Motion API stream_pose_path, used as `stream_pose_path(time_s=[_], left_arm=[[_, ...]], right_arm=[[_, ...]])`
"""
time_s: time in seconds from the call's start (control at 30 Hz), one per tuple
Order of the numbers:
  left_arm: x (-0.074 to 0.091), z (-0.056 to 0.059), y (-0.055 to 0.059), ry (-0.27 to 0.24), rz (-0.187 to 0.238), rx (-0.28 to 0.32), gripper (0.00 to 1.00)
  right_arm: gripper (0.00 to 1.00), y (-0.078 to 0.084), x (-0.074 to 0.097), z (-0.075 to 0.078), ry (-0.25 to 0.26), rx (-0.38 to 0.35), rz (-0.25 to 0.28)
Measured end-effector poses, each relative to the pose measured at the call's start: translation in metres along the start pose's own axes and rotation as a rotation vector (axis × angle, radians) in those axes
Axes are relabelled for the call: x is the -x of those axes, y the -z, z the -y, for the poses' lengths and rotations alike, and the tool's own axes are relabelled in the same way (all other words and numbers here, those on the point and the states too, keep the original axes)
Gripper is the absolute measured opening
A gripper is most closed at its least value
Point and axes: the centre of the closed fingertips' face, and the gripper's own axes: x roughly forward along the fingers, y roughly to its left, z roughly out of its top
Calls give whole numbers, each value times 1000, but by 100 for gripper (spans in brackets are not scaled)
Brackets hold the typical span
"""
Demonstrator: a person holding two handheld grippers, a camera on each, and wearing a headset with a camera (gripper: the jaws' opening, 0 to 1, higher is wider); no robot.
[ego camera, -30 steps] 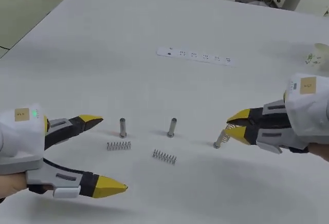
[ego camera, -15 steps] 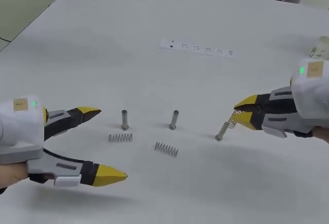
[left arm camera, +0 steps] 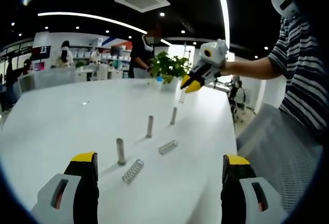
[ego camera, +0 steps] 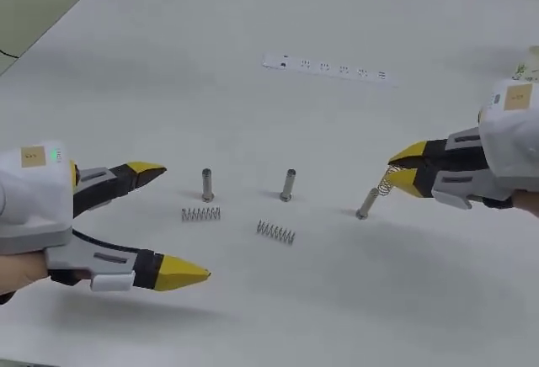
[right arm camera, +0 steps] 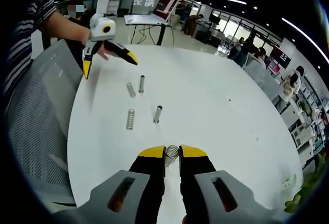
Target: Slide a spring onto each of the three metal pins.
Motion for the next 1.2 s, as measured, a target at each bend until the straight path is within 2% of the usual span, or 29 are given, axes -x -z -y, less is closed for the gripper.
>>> stream_pose_path(time_s=[0.57, 0.83, 1.2], left_arm=[[1, -1, 4, -3, -10, 3, 98], [3, -2, 5, -8, -11, 3, 98], [4, -3, 3, -13, -4, 0, 98]], right_arm=[[7, 3, -5, 8, 19, -19, -3], [7, 6, -9, 7, 17, -29, -8], [7, 9, -12, 10, 19, -52, -8]])
